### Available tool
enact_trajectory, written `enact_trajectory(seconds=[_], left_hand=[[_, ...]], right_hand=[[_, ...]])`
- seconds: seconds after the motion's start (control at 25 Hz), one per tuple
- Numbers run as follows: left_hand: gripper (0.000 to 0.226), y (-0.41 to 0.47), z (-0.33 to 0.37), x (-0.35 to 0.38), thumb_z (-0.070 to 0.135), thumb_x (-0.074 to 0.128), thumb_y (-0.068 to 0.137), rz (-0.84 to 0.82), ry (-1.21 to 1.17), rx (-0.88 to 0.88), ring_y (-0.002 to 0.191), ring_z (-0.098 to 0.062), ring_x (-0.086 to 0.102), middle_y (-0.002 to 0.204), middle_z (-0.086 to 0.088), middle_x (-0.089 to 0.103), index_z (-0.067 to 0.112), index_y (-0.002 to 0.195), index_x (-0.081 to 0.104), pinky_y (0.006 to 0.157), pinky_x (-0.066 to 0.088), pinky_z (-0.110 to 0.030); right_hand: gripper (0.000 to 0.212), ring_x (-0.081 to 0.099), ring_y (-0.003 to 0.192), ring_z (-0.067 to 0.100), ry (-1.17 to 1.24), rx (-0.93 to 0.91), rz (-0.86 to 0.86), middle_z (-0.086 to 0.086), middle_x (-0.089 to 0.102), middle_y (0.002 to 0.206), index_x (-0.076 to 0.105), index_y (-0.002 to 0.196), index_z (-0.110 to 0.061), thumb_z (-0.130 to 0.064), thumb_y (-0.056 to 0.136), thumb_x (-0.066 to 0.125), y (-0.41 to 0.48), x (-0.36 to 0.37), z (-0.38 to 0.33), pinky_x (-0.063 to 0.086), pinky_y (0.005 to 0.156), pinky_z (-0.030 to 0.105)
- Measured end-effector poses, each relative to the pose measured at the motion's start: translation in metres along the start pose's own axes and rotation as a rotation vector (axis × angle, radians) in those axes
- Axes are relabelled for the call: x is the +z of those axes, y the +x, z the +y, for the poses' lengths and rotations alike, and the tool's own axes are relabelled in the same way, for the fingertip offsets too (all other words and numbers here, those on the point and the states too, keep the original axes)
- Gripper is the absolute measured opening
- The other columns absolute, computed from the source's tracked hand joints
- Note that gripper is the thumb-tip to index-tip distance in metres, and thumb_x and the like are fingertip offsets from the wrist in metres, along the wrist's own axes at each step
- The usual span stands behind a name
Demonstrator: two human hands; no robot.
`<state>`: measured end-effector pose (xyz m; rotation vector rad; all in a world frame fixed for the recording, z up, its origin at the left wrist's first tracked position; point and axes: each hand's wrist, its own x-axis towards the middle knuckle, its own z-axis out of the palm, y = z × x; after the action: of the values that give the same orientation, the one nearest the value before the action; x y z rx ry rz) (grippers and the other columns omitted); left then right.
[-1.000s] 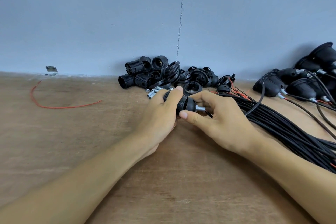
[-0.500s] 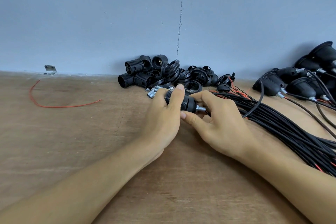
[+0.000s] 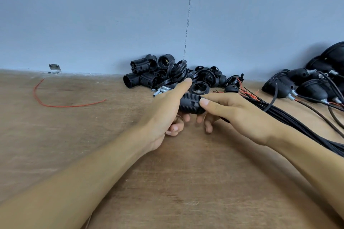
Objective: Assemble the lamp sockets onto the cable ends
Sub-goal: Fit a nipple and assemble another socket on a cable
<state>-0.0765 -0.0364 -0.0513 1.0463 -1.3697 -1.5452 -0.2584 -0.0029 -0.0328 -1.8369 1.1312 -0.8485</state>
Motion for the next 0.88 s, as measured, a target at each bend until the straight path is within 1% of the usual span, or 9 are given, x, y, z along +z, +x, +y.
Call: enact_trajectory(seconds=[0.12,0.2,0.28,0.36,0.48,0.52,0.64,0.8,0.88], left_hand=[[0.046,-0.003,0.004,0.002,0.048,0.05,0.094,0.029,0.026,-0.051,0.031,-0.013,0.025,0.053,-0.005,0.048,0.025,0.056,0.061,0.038,0.02,-0.014],[0.038,-0.005,0.005,0.007,0.036,0.045,0.092,0.119,0.067,-0.057,0.03,-0.013,0.025,0.05,-0.005,0.044,0.019,0.06,0.055,0.036,0.02,-0.016],[0.031,-0.008,0.006,0.012,0.031,0.042,0.091,0.256,0.172,0.018,0.036,-0.015,0.029,0.047,0.002,0.04,0.017,0.064,0.044,0.041,0.025,-0.025],[0.032,-0.01,0.005,0.015,0.028,0.041,0.092,0.369,0.305,0.15,0.051,-0.017,0.035,0.046,0.011,0.037,0.02,0.061,0.037,0.054,0.028,-0.033],[0.036,-0.012,0.003,0.013,0.021,0.038,0.096,0.447,0.47,0.274,0.051,-0.007,0.037,0.051,0.01,0.04,0.021,0.06,0.034,0.052,0.028,-0.026],[0.036,-0.013,0.002,0.012,0.019,0.038,0.096,0.46,0.49,0.295,0.049,-0.005,0.039,0.049,0.011,0.039,0.021,0.06,0.032,0.047,0.03,-0.021],[0.037,-0.013,-0.001,0.01,0.017,0.036,0.097,0.469,0.516,0.322,0.047,0.002,0.041,0.043,0.012,0.038,0.022,0.06,0.03,0.05,0.036,-0.011],[0.032,-0.011,-0.004,0.009,0.02,0.038,0.099,0.462,0.502,0.333,0.053,0.001,0.043,0.056,0.008,0.041,0.018,0.066,0.037,0.053,0.036,-0.012],[0.027,-0.007,-0.006,0.01,0.026,0.042,0.1,0.396,0.414,0.285,0.053,-0.002,0.046,0.059,0.008,0.049,0.014,0.077,0.046,0.051,0.037,-0.015]], right_hand=[[0.027,0.06,0.068,0.022,0.039,0.008,-0.029,0.016,0.069,0.089,0.071,0.11,-0.014,-0.028,0.099,0.05,-0.001,0.001,-0.003,0.05,0.078,0.03],[0.027,0.06,0.067,0.02,0.028,-0.016,-0.027,0.013,0.068,0.085,0.07,0.108,-0.013,-0.028,0.097,0.052,-0.002,0.006,-0.005,0.052,0.075,0.027],[0.022,0.061,0.065,0.019,0.012,-0.04,0.008,0.008,0.068,0.08,0.07,0.099,-0.017,-0.031,0.095,0.053,-0.002,0.01,-0.006,0.052,0.072,0.024],[0.016,0.063,0.065,0.018,-0.006,-0.052,0.024,0.008,0.068,0.078,0.068,0.094,-0.021,-0.03,0.096,0.054,-0.002,0.014,-0.006,0.052,0.071,0.021],[0.013,0.065,0.067,0.017,-0.036,-0.073,0.007,0.013,0.069,0.081,0.067,0.099,-0.023,-0.023,0.1,0.054,-0.003,0.019,-0.003,0.052,0.072,0.022],[0.013,0.065,0.068,0.017,-0.042,-0.08,0.006,0.014,0.069,0.082,0.067,0.101,-0.023,-0.023,0.101,0.054,-0.003,0.021,-0.003,0.053,0.073,0.022],[0.017,0.067,0.068,0.017,-0.064,-0.092,0.037,0.013,0.069,0.083,0.066,0.109,-0.015,-0.025,0.1,0.055,-0.002,0.024,0.002,0.053,0.074,0.023],[0.018,0.068,0.071,0.018,-0.094,-0.12,0.05,0.01,0.069,0.086,0.065,0.114,-0.02,-0.026,0.102,0.054,0.0,0.023,0.005,0.054,0.079,0.027],[0.019,0.068,0.08,0.015,-0.186,-0.131,0.113,0.0,0.071,0.09,0.064,0.119,-0.028,-0.031,0.102,0.055,0.001,0.02,0.01,0.053,0.084,0.032]])
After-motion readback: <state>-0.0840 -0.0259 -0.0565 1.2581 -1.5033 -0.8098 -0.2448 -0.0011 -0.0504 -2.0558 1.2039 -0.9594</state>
